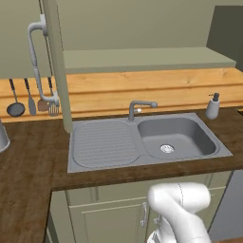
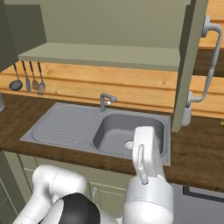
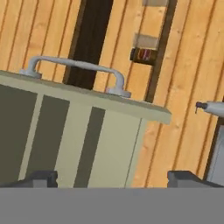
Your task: Pick the kettle from the counter and place it on the tray. Then pick the mug from the cabinet and place it on the tray. Then close the cabinet doors.
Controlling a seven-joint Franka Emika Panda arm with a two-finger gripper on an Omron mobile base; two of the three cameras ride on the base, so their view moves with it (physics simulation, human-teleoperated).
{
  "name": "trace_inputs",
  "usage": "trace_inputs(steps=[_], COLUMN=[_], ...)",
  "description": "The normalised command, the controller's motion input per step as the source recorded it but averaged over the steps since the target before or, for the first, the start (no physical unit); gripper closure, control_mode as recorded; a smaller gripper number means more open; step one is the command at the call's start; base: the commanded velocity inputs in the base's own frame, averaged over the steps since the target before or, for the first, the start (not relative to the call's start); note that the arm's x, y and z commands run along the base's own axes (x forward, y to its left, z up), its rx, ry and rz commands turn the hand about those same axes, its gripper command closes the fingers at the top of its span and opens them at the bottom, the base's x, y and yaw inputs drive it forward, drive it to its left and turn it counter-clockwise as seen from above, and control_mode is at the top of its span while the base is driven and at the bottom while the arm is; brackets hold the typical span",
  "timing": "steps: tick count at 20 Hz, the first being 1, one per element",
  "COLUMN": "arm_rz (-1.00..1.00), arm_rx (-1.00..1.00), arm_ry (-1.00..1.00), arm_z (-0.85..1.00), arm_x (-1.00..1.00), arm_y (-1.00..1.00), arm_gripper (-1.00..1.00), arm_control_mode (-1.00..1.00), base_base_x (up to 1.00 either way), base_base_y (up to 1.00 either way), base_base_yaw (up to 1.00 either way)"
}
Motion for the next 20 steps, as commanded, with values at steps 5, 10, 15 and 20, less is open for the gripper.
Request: trace_inputs(steps=[5,10,15,20], arm_rz=[0.01,0.10,0.17,0.18], arm_rx=[0.36,0.32,0.25,0.24], arm_ry=[0.00,0.00,0.00,0.00], arm_z=[0.00,-0.04,-0.13,-0.05], arm_x=[0.53,0.43,0.45,0.43], arm_y=[-0.58,-0.46,-0.36,-0.41], arm_gripper=[-1.00,-1.00,-1.00,-1.00], arm_control_mode=[-1.00,-1.00,-1.00,-1.00], base_base_x=[0.00,0.00,0.00,0.00], base_base_y=[0.00,0.00,0.00,0.00], base_base_yaw=[0.00,0.00,0.00,0.00])
